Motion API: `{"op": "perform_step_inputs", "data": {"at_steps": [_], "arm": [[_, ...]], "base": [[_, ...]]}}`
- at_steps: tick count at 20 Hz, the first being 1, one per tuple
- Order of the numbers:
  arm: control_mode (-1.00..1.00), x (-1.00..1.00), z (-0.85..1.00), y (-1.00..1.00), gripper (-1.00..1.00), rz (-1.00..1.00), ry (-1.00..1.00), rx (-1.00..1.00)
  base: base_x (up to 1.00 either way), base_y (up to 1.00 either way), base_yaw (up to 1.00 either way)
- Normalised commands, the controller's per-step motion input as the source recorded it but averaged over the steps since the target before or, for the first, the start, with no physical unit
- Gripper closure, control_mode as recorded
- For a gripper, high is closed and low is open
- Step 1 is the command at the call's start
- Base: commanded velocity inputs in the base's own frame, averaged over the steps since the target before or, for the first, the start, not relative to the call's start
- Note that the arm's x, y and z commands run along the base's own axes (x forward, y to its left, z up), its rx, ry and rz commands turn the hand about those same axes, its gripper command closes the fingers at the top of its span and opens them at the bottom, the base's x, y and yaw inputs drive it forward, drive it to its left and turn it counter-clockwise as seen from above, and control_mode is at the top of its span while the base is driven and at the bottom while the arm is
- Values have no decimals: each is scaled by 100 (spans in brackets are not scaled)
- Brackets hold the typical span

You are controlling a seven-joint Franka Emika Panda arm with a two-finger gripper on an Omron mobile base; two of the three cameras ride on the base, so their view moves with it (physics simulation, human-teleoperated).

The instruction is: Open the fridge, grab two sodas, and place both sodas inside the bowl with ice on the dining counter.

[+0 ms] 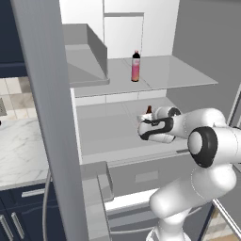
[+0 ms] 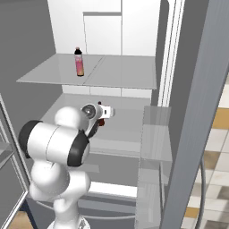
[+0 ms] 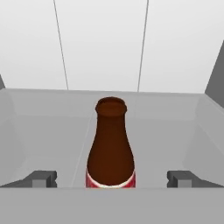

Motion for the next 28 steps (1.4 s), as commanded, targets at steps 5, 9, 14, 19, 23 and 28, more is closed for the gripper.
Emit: {"op": "perform_step_inputs", "data": {"at_steps": [5, 9, 14, 19, 23, 28], "arm": [[-100, 16, -9, 0, -100, 0, 1, 0], [-100, 16, -10, 0, -100, 0, 1, 0], [-100, 10, -12, 0, 100, 1, 1, 0], [-100, 1, -11, 0, 100, 1, 4, 0], [-100, 0, -6, 0, 100, 0, 3, 0], [-100, -3, -1, 0, 100, 0, 0, 0]], "base": [[0, 0, 0], [0, 0, 0], [0, 0, 0], [0, 0, 0], [0, 0, 0], [0, 0, 0]]}}
